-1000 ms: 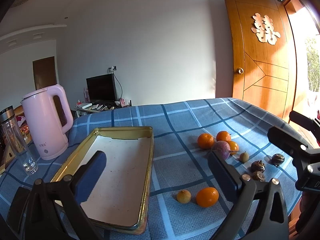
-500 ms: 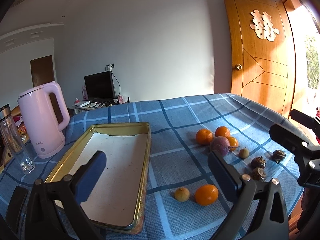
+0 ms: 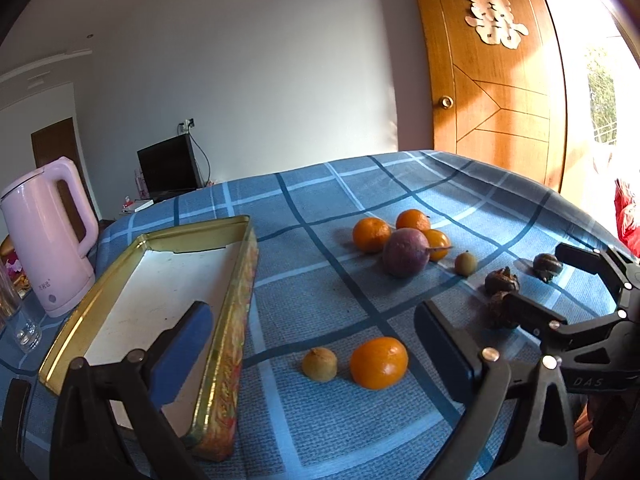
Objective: Organize fruits
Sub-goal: 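Grasp the mandarin orange with the left tool while the right tool grasps a mangosteen, then lift the orange and mangosteen and carry both toward the tin tray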
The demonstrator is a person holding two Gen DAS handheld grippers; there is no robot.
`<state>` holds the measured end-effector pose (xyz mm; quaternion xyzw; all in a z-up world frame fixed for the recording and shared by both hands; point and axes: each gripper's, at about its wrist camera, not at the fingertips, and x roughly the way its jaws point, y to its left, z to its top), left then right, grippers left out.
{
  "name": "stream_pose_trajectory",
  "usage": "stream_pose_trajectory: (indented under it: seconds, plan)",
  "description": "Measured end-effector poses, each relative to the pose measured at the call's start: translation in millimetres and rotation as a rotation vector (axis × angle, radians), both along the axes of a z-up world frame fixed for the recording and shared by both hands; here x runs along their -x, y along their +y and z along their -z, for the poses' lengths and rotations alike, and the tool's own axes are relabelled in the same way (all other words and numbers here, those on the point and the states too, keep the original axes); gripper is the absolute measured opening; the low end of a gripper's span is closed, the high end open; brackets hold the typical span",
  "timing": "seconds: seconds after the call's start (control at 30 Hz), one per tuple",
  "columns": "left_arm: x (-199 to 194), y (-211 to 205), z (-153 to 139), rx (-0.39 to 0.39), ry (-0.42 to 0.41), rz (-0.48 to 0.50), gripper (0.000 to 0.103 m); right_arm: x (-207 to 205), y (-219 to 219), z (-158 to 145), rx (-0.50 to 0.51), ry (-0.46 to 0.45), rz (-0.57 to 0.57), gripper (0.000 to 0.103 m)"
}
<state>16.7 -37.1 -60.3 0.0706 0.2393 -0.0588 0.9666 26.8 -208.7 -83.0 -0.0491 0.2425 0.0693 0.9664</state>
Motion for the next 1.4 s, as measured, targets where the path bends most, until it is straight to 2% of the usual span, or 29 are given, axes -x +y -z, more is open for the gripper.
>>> stream_pose_trajectory:
  seconds: [0.07, 0.13, 0.37, 0.43, 0.53, 0.6, 0.87, 0.9, 0.97, 1.0, 1.4]
  plan:
    - [0.2, -5.0, 4.0, -0.012, 0.01, 0.02, 0.096, -3.4, -1.1, 8.1, 0.006, 0.027, 0.002, 0.094]
    - [-1.8, -7.8, 7.6, -0.012, 0.029, 0.036, 0.091, -7.3, -2.6, 15.3, 0.005, 0.055, 0.001, 0.084]
    - [-9.8, -15.4, 17.0, -0.01, 0.08, 0.074, 0.08, -12.0, -3.3, 26.5, 0.002, 0.11, -0.029, 0.073]
    - [-11.2, -18.3, 19.0, -0.015, 0.091, 0.086, 0.076, -13.4, -0.8, 28.3, 0.015, 0.118, -0.04, 0.064]
    - [-16.0, -20.6, 24.2, -0.011, 0.136, 0.106, 0.066, -15.4, -2.1, 29.1, 0.007, 0.13, -0.054, 0.059]
    - [-18.9, -21.3, 27.3, -0.003, 0.163, 0.118, 0.055, -15.4, -1.6, 29.4, 0.011, 0.133, -0.062, 0.058]
    - [-34.7, -28.5, 39.5, 0.007, 0.298, 0.171, 0.054, -20.6, 3.0, 31.6, 0.031, 0.168, -0.092, 0.053]
    - [-36.4, -27.4, 40.2, 0.017, 0.31, 0.172, 0.053, -20.8, 3.1, 31.9, 0.031, 0.17, -0.093, 0.05]
    - [-39.9, -23.2, 42.2, 0.049, 0.336, 0.179, 0.043, -21.5, 2.8, 32.5, 0.028, 0.171, -0.097, 0.045]
    - [-40.9, -20.9, 42.6, 0.067, 0.344, 0.182, 0.043, -21.4, 2.5, 32.6, 0.025, 0.17, -0.097, 0.042]
    - [-32.7, -16.4, 35.3, 0.075, 0.282, 0.171, 0.042, -11.4, 2.5, 28.1, 0.012, 0.077, -0.107, 0.041]
